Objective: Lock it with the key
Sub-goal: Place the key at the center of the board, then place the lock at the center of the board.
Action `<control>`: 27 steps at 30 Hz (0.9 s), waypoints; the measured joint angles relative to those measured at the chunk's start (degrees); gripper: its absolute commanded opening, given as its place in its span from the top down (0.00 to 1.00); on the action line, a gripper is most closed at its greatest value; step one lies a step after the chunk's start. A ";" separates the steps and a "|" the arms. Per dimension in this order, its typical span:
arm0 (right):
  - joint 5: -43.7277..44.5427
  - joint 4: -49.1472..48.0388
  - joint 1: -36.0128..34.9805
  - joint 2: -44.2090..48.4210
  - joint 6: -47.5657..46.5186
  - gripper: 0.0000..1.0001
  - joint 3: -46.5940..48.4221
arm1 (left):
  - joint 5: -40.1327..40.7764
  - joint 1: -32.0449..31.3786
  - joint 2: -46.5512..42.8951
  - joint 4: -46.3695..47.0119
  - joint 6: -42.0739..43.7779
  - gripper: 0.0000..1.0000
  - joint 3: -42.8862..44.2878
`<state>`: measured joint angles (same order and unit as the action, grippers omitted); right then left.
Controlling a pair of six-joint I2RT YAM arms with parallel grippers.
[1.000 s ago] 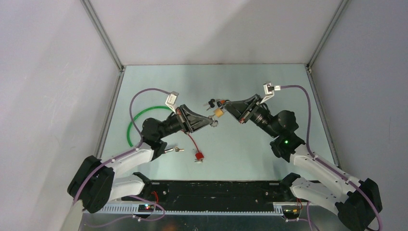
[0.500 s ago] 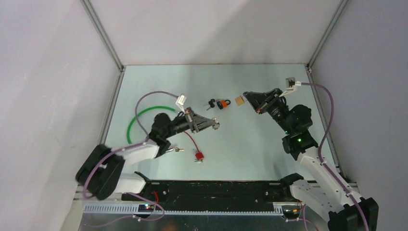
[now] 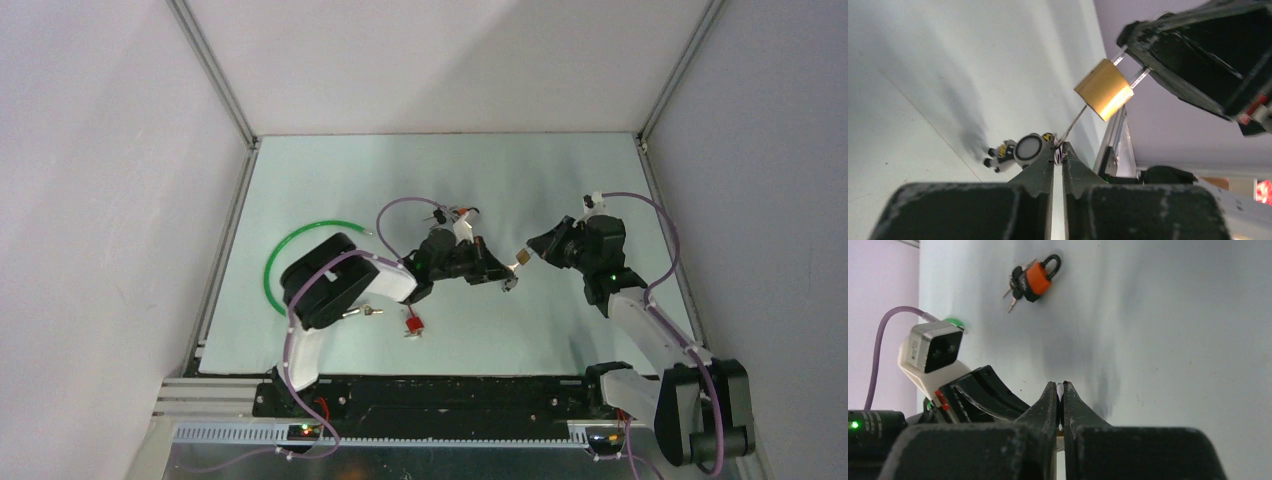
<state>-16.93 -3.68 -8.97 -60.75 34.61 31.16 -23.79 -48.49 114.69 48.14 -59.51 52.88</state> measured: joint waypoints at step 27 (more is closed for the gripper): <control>8.46 -2.23 -0.22 -17.20 2.97 0.24 -1.97 | 37.24 0.44 -23.06 -39.41 13.81 0.00 -6.54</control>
<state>-8.47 -5.91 -9.19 -77.95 37.58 29.19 13.45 -48.05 91.64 8.73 -45.69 46.35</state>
